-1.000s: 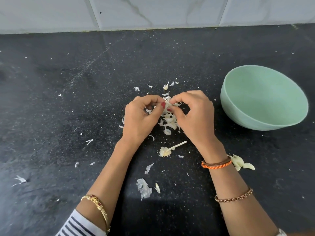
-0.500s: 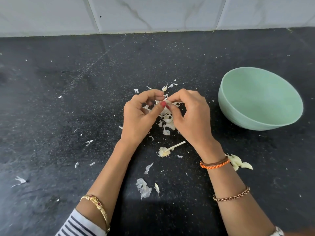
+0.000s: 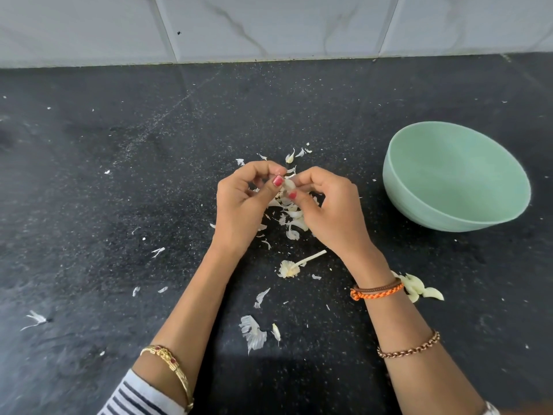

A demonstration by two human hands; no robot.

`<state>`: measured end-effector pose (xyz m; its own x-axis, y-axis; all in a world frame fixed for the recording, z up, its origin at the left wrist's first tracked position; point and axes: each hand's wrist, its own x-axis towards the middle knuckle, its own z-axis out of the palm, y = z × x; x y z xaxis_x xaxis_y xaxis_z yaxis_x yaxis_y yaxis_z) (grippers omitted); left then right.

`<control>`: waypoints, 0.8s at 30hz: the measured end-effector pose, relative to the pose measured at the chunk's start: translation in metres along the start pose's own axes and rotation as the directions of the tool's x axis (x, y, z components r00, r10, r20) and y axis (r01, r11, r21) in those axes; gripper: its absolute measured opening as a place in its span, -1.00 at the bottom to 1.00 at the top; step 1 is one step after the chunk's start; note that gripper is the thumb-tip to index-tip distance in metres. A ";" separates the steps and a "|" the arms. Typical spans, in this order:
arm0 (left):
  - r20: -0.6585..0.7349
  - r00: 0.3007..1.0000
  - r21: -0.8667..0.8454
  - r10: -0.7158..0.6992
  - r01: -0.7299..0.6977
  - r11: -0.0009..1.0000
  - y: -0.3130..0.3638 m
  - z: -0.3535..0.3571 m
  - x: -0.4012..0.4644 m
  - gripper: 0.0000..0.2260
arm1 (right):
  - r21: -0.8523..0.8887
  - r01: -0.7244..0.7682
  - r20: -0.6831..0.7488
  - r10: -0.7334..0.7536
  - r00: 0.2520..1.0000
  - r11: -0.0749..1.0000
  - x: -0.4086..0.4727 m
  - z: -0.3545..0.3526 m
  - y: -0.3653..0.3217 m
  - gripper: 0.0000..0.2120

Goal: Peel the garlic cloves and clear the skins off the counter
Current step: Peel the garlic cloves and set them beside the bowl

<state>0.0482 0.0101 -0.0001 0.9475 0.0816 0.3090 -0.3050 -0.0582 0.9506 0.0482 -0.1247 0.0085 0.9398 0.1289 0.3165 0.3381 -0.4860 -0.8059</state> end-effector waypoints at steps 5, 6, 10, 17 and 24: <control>-0.031 0.999 -0.011 0.008 -0.008 1.000 0.000 -0.001 0.000 -0.85 | 0.134 -0.045 -0.015 0.047 0.999 0.990 0.001 -0.003 -0.003 -0.91; -0.014 1.000 -0.018 0.004 -0.005 1.000 0.001 -0.001 0.000 -0.87 | 0.137 -0.044 -0.021 0.047 0.999 0.990 0.001 -0.003 -0.004 -0.91; 0.057 0.998 -0.019 0.027 -0.025 0.999 0.002 0.000 0.000 -0.88 | 0.120 -0.057 -0.024 0.060 0.998 0.991 0.000 -0.003 -0.004 -0.89; 0.102 0.994 0.053 0.039 -0.044 0.998 0.003 0.002 -0.002 -0.80 | -0.002 -0.014 -0.072 0.014 0.997 1.000 -0.001 0.000 -0.002 -0.93; 0.171 0.985 0.044 -0.039 0.031 0.999 0.004 0.006 -0.004 -0.76 | -0.102 0.046 -0.148 -0.060 0.987 0.994 -0.006 0.008 0.000 -0.97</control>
<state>0.0442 0.0039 0.0022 0.9610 -0.0871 0.2625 -0.2706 -0.0997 0.9575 0.0431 -0.1186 0.0031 0.8999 0.0287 0.4352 0.3737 -0.5650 -0.7356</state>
